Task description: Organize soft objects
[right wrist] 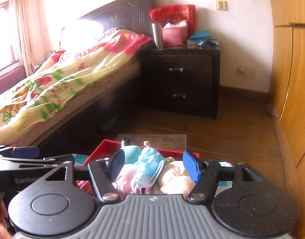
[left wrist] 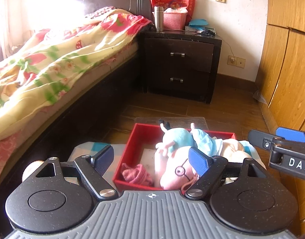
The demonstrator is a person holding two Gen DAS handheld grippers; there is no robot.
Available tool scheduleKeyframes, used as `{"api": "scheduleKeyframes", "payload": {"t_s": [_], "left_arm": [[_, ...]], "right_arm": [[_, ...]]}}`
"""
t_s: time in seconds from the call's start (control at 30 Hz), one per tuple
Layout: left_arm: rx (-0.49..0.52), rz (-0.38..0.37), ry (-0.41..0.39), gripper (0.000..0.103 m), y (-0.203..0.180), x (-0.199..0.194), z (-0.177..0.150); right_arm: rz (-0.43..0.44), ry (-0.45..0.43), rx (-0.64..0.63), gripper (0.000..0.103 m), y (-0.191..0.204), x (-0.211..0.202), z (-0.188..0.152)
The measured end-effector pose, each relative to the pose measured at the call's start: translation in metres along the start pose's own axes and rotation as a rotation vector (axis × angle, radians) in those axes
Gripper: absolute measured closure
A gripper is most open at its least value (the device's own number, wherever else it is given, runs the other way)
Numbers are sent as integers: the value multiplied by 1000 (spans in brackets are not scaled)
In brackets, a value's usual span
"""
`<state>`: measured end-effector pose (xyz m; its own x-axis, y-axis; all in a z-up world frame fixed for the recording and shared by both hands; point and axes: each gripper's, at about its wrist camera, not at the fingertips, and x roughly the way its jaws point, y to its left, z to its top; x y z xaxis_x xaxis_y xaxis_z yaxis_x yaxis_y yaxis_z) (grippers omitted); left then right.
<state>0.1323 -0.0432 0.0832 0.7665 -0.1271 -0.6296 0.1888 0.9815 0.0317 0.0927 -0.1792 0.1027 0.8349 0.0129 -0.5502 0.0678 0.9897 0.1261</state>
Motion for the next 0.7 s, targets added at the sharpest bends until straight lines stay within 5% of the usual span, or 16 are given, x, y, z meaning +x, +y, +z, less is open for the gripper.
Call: {"api": "scheduleKeyframes", "payload": {"t_s": [0.7], "left_arm": [[25, -21, -1, 20, 7, -59, -56]], "right_arm": [[44, -3, -29, 59, 20, -77, -58]]}}
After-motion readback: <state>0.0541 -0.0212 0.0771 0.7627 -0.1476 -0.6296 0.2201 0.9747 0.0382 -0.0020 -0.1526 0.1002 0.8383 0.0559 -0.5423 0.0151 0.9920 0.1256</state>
